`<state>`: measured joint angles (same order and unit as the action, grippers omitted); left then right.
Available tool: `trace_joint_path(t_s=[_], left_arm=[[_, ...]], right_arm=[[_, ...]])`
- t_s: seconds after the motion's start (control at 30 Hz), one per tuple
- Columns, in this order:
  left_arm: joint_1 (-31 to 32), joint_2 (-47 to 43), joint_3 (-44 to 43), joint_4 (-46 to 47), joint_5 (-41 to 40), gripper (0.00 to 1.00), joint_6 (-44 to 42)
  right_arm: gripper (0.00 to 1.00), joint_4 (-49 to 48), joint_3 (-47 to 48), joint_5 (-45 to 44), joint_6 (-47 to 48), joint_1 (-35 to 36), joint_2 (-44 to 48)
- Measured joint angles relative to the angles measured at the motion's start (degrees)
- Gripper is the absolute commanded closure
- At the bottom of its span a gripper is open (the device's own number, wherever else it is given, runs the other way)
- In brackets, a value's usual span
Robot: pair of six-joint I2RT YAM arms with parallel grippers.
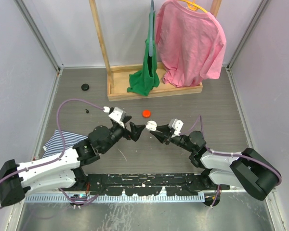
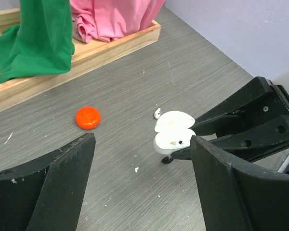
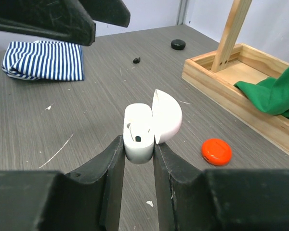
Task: Insert the wireless bluetooth earbuds into the charging case
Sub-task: Place the earbud in the charging case, then adjust the charging case.
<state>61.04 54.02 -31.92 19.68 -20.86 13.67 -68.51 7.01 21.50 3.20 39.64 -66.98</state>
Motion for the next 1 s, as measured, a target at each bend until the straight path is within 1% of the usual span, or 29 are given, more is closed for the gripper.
trace_joint_path(t_s=[0.07, 0.23, 0.4, 0.5, 0.7, 0.87, 1.0], left_arm=[[-3.39, -1.88, 0.98, -0.79, 4.15, 0.19, 0.31], [-13.73, -4.72, 3.23, -1.11, 18.47, 0.21, 2.21], [-19.69, -6.12, 7.30, 0.48, 29.62, 0.22, 3.76], [-20.70, -6.08, 8.61, 1.70, 34.64, 0.22, 4.13], [-20.94, -5.18, 13.44, 10.58, 42.93, 0.23, 3.43], [-20.98, -5.03, 14.80, 14.16, 47.28, 0.23, 1.92], [-21.00, -5.16, 17.03, 20.15, 50.27, 0.27, 1.05]], right_arm=[[0.85, 0.90, 0.24, 0.85, -0.15, 0.00, 0.31], [0.85, 2.84, 1.88, 4.00, -0.70, 0.00, 1.75], [0.85, 4.55, 3.19, 6.69, -1.73, 0.00, 2.12], [0.85, 5.60, 4.37, 8.76, -2.78, 0.00, 2.14], [0.85, 7.06, 6.10, 12.79, -5.16, 0.00, 2.91], [0.84, 7.48, 7.34, 16.17, -6.56, 0.00, 3.54], [0.84, 7.69, 7.82, 18.82, -6.62, 0.00, 3.85]])
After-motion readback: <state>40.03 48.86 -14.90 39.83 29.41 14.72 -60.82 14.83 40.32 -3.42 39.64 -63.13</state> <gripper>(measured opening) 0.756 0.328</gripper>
